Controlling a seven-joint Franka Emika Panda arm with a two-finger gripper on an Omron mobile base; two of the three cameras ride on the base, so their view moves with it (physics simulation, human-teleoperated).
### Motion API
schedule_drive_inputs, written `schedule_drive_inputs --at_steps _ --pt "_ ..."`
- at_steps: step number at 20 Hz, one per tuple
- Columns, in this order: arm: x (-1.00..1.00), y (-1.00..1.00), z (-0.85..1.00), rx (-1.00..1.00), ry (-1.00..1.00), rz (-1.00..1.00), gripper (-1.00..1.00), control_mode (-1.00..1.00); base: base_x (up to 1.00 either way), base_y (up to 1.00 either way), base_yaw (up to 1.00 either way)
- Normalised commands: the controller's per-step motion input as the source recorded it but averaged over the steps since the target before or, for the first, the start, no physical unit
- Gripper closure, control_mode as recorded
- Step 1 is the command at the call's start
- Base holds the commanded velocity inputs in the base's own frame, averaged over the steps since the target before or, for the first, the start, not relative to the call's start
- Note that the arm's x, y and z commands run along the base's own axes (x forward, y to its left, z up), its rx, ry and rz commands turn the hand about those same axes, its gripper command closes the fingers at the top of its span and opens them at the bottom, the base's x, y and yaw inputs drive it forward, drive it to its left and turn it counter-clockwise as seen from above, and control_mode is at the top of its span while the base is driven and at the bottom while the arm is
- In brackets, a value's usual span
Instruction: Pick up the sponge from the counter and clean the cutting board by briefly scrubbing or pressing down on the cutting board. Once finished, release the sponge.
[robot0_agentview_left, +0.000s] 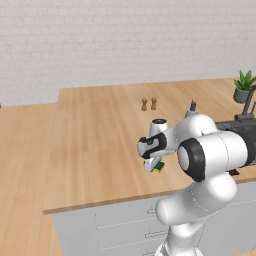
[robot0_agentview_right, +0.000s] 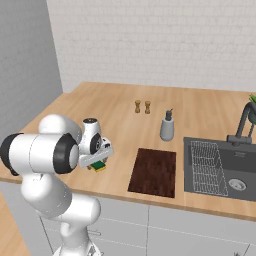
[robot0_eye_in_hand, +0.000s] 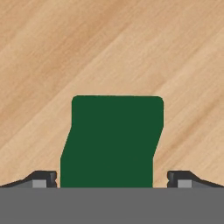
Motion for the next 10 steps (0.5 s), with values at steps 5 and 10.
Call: schedule_drive_inputs --at_steps 5,10 --pt "0.00 0.00 0.00 0.00 0.00 0.00 -1.00 -1.00 0.00 0.00 0.00" --pt "0.00 0.00 0.00 0.00 0.00 0.00 -1.00 -1.00 0.00 0.00 0.00"
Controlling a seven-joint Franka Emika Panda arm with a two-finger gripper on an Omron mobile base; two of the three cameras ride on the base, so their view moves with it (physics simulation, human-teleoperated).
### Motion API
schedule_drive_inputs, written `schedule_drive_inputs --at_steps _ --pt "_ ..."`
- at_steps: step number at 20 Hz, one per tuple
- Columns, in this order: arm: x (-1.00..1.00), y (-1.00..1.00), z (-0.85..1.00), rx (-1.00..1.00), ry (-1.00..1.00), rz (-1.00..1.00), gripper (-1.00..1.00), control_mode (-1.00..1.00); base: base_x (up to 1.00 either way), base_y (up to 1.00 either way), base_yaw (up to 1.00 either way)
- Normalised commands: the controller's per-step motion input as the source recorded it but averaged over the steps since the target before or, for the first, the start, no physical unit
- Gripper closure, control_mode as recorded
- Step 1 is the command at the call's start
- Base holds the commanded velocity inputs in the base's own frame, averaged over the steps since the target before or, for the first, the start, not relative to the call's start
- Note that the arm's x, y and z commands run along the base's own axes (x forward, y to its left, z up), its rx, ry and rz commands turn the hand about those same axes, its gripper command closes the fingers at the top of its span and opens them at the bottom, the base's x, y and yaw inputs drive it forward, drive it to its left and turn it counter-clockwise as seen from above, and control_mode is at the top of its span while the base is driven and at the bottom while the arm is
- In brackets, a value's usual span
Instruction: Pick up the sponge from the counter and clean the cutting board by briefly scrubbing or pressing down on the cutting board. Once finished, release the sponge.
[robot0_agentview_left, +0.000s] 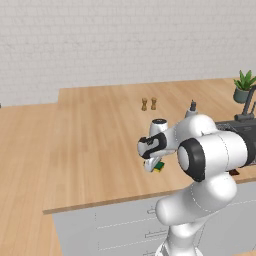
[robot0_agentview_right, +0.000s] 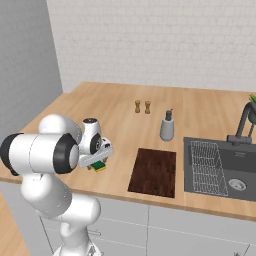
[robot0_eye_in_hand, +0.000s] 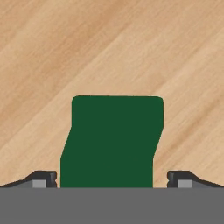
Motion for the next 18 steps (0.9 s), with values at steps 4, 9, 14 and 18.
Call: schedule_drive_inputs --at_steps 4,9,14,18 --pt "0.00 0.00 0.00 0.00 0.00 0.00 1.00 -1.00 0.00 0.00 0.00" --pt "0.00 0.00 0.00 0.00 0.00 0.00 1.00 -1.00 0.00 0.00 0.00" --pt "0.00 -0.05 0.00 0.00 0.00 0.00 1.00 -1.00 0.00 0.00 0.00" --pt "0.00 -0.86 0.20 0.05 0.06 -0.02 1.00 -1.00 0.00 0.00 0.00"
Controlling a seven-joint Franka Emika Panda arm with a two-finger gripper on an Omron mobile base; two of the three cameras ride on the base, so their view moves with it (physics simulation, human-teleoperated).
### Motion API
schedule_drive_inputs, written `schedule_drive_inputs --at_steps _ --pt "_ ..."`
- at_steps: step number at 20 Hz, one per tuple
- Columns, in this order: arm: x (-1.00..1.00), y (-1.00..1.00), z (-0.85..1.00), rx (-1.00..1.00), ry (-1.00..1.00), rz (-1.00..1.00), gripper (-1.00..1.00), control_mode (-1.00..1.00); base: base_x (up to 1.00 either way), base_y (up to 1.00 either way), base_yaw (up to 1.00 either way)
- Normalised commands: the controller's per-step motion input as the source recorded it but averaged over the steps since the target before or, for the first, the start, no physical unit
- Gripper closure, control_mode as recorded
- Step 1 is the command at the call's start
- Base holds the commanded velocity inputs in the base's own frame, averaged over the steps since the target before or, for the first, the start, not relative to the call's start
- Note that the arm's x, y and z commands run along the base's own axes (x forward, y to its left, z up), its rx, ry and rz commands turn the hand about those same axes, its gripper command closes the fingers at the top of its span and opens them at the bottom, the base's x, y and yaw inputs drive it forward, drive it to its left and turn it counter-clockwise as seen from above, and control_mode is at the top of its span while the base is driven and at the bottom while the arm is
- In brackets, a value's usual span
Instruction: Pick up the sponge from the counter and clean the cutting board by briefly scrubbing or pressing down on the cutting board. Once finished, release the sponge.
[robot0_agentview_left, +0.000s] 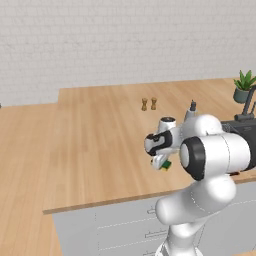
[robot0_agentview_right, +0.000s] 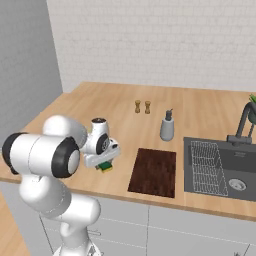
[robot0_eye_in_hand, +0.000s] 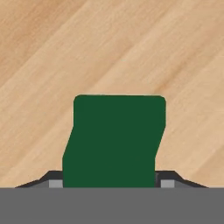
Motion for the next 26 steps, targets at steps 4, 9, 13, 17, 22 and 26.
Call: schedule_drive_inputs --at_steps 4,9,13,17,22,26 --pt "0.02 -1.00 0.84 0.19 0.10 -0.18 1.00 -1.00 0.00 0.00 0.00" --pt "0.00 -0.87 0.40 0.05 0.04 -0.25 1.00 -1.00 0.00 0.00 0.00" --pt "0.01 -0.68 0.12 0.00 0.00 -0.30 1.00 -1.00 0.00 0.00 0.00" --pt "0.06 -0.49 0.00 0.01 0.01 -0.23 1.00 -1.00 0.00 0.00 0.00" --pt "0.14 -0.36 -0.08 0.00 0.04 -0.09 1.00 -1.00 0.00 0.00 0.00" --pt "0.31 -0.60 0.00 0.00 0.15 -0.10 1.00 -1.00 0.00 0.00 0.00"
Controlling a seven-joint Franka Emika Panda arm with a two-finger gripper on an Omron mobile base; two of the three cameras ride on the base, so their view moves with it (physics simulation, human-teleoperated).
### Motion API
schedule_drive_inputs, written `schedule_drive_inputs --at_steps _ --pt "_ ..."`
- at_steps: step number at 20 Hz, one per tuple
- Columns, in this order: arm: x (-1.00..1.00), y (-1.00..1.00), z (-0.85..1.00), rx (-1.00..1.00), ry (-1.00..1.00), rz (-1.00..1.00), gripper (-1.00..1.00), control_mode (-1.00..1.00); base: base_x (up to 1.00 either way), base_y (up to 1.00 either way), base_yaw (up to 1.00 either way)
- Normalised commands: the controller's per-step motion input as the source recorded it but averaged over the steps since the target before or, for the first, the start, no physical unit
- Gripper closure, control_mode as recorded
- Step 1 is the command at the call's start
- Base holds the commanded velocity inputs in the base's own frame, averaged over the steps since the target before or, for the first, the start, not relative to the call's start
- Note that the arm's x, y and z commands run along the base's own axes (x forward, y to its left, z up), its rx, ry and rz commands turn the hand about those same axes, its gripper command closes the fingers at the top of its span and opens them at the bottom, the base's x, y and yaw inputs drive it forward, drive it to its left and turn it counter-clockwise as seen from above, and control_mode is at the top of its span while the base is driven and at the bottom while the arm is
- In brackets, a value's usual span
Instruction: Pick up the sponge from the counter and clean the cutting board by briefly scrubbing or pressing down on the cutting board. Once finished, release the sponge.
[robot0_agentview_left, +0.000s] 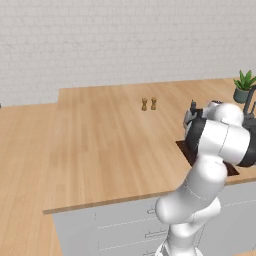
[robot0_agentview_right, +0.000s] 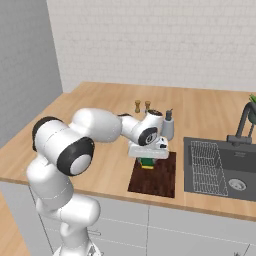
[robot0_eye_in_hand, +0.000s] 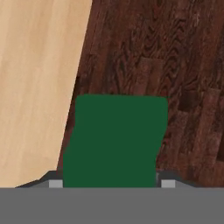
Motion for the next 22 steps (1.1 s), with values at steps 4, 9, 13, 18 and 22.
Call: schedule_drive_inputs --at_steps 4,9,13,18,22 --pt "0.17 -0.31 0.00 -0.04 0.09 -0.10 1.00 -1.00 0.00 0.00 0.00" --pt "0.03 -0.15 -0.04 -0.02 0.00 -0.09 1.00 -1.00 0.00 0.00 0.00" --pt "0.12 0.02 -0.05 -0.01 0.00 -0.03 1.00 -1.00 0.00 0.00 0.00" --pt "0.16 0.39 0.05 -0.02 -0.13 -0.04 1.00 -1.00 0.00 0.00 0.00" --pt "0.31 0.54 -0.03 -0.10 -0.13 -0.04 1.00 -1.00 0.00 0.00 0.00"
